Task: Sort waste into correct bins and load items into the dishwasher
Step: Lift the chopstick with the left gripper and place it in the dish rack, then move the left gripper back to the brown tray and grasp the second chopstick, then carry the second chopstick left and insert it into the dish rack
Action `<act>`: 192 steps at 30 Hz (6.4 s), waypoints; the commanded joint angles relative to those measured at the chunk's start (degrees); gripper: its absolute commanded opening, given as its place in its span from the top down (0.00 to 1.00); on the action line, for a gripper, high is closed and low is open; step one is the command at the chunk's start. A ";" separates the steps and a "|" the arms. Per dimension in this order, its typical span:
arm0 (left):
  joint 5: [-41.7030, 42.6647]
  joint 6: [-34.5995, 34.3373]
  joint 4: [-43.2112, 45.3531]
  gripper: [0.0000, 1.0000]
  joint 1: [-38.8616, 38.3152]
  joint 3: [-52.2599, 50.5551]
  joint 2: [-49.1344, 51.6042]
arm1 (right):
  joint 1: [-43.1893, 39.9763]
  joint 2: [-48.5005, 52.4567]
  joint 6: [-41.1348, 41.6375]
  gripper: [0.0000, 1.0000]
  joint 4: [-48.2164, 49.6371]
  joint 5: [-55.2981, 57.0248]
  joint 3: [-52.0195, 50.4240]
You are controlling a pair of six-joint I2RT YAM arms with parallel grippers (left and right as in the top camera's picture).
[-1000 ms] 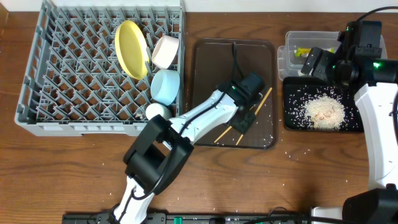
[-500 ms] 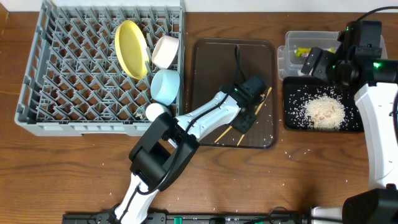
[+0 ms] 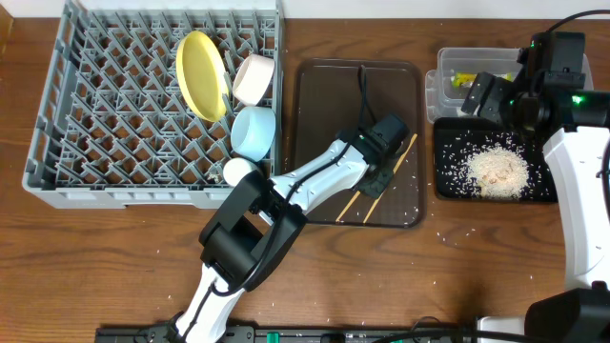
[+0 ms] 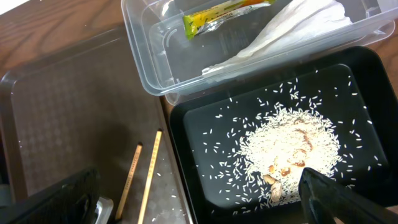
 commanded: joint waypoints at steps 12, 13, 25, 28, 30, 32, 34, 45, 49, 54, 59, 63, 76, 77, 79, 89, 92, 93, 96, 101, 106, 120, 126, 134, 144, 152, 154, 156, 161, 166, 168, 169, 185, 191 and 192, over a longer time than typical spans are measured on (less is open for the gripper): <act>-1.31 -1.14 -3.82 0.93 10.16 2.38 -18.84 | 0.66 0.07 0.74 0.01 -0.07 0.59 0.28; -1.66 -1.14 -3.87 0.93 11.72 2.38 -20.68 | 0.66 0.07 0.74 0.01 -0.07 0.59 0.28; -13.57 5.42 -11.47 0.93 32.17 -0.70 -29.35 | 0.66 0.07 0.74 0.01 -0.07 0.59 0.28; -13.62 6.75 -11.30 0.93 34.51 -1.88 -27.76 | 0.66 0.07 0.74 0.01 -0.07 0.59 0.28; -13.60 8.44 -11.10 0.92 35.74 -1.88 -26.25 | 0.66 0.07 0.74 0.01 -0.07 0.59 0.28; -13.60 10.56 -11.04 0.93 36.57 -1.88 -24.83 | 0.66 0.07 0.74 0.01 -0.07 0.59 0.28; -13.62 11.87 -11.06 0.92 37.09 -1.88 -23.45 | 0.66 0.07 0.74 0.01 -0.07 0.59 0.28; -13.60 11.89 -9.79 0.56 37.77 -1.73 -20.98 | 0.66 0.07 0.74 0.01 -0.07 0.59 0.28; -13.55 8.59 -10.08 0.56 37.48 -0.98 -22.36 | 0.66 0.07 0.74 0.01 -0.07 0.59 0.28; -10.93 6.93 -10.16 0.56 35.19 -0.61 -27.30 | 0.66 0.07 0.74 0.01 -0.09 0.59 0.28; -1.27 2.95 -12.90 0.58 27.87 -0.61 -32.46 | 0.66 0.07 0.74 0.01 -0.07 0.59 0.28; 1.03 -2.23 -14.75 0.58 20.24 -1.42 -31.87 | 0.66 0.07 0.74 0.01 -0.07 0.59 0.28; 0.92 -5.46 -6.43 0.57 0.31 -4.55 -16.52 | 0.66 0.07 0.74 0.01 -0.07 0.59 0.28; 0.92 -5.44 -5.70 0.57 -0.42 -4.55 -15.45 | 0.66 0.07 0.74 0.01 -0.07 0.59 0.28; 0.92 -5.46 -4.15 0.57 -1.84 -4.55 -13.38 | 0.66 0.07 0.74 0.01 -0.07 0.59 0.28; 0.90 -5.51 0.98 0.57 -3.72 -4.55 -5.03 | 0.66 0.07 0.74 0.01 -0.07 0.59 0.28; 0.90 -5.70 3.26 0.57 -3.72 -4.55 -3.65 | 0.66 0.07 0.74 0.01 -0.07 0.59 0.28; 0.92 -5.92 3.89 0.57 -3.74 -4.55 -3.41 | 0.66 0.07 0.74 0.01 -0.07 0.59 0.28; 0.90 -5.92 4.85 0.57 -4.11 -4.55 -3.13 | 0.66 0.07 0.74 0.01 -0.07 0.59 0.28; 0.85 -5.90 5.55 0.57 -4.35 -4.55 -2.73 | 0.66 0.07 0.74 0.01 -0.07 0.59 0.28; 0.87 -5.90 6.88 0.57 -4.42 -4.55 -0.57 | 0.66 0.07 0.74 0.01 -0.07 0.59 0.28; -0.72 -5.88 7.34 0.92 -4.46 -4.55 0.13 | 0.70 0.07 0.74 0.01 -0.07 0.59 0.28; -3.04 -5.88 6.56 0.92 -4.46 -4.55 0.13 | 0.70 0.07 0.74 0.01 -0.07 0.59 0.28; -7.10 -5.90 5.75 0.92 -4.39 -4.20 0.00 | 0.76 0.07 0.74 0.01 -0.07 0.59 0.28; -7.13 -5.88 1.51 0.93 -0.11 -2.10 -8.59 | 0.70 0.07 0.74 0.01 -0.07 0.59 0.28; -9.68 -5.86 -4.83 0.92 8.61 -2.10 -23.54 | 0.74 0.07 0.74 0.01 -0.07 0.59 0.28; -12.31 -5.44 -7.15 0.93 11.10 -2.10 -26.93 | 0.66 0.07 0.74 0.01 -0.07 0.59 0.28; -14.97 -3.54 -9.44 0.92 14.10 -2.10 -29.92 | 0.66 0.07 0.74 0.01 -0.07 0.59 0.28; -21.88 2.80 -14.93 0.93 21.79 -2.19 -32.15 | 0.66 0.07 0.74 0.01 -0.07 0.59 0.28; -24.74 5.64 -16.31 0.92 29.11 -5.18 -30.08 | 0.70 0.07 0.74 0.01 -0.07 0.59 0.28; -24.68 5.62 -15.85 0.93 31.19 -5.68 -28.92 | 0.70 0.07 0.74 0.01 -0.09 0.61 0.28; -24.68 5.64 -15.69 0.93 32.02 -5.70 -28.22 | 0.70 0.07 0.74 0.01 -0.07 0.59 0.28; -24.70 6.45 -13.25 0.57 34.14 -5.70 -22.36 | 0.70 0.07 0.74 0.01 -0.09 0.59 0.28; -24.68 3.80 -16.76 0.57 34.12 -5.70 -25.68 | 0.70 0.07 0.74 0.01 -0.07 0.59 0.28; -24.68 2.89 -17.40 0.57 34.12 -5.70 -26.86 | 0.70 0.07 0.74 0.01 -0.07 0.59 0.28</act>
